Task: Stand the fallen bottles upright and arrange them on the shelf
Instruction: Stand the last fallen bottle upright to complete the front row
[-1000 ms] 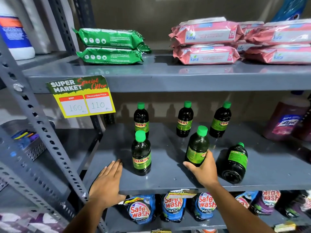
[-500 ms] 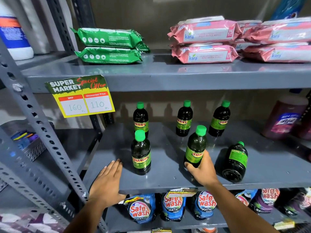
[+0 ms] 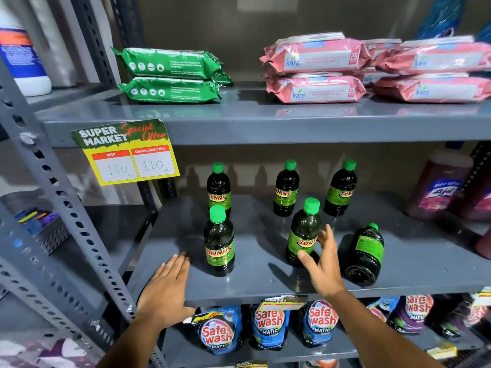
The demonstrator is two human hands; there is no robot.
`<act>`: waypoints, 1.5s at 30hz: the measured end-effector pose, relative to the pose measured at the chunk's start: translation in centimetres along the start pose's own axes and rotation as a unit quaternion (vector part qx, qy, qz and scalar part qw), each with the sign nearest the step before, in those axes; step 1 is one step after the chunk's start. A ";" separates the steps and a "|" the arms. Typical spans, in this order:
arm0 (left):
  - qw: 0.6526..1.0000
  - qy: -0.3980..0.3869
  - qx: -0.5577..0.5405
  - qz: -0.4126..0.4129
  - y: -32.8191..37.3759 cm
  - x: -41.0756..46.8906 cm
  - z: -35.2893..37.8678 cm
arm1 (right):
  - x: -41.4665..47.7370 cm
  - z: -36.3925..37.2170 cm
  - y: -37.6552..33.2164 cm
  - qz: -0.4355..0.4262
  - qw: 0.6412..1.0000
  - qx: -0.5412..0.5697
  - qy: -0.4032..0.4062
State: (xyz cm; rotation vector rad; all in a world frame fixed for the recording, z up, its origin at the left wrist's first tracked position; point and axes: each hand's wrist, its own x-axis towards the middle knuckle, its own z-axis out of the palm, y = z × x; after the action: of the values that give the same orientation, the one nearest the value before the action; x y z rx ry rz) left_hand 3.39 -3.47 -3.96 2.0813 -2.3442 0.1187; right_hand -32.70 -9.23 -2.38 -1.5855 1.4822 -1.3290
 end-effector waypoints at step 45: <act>1.000 0.001 -0.009 -0.028 -0.1 0.1 0.8 | 2.0 -11.6 3.9 0.064 0.990 -0.092 0.084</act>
State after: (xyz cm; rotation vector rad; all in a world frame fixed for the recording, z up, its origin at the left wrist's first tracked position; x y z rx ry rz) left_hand 3.53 -3.60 -4.76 2.1351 -2.2757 0.0997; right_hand -45.07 -9.54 -1.53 -1.4905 1.8233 -1.3096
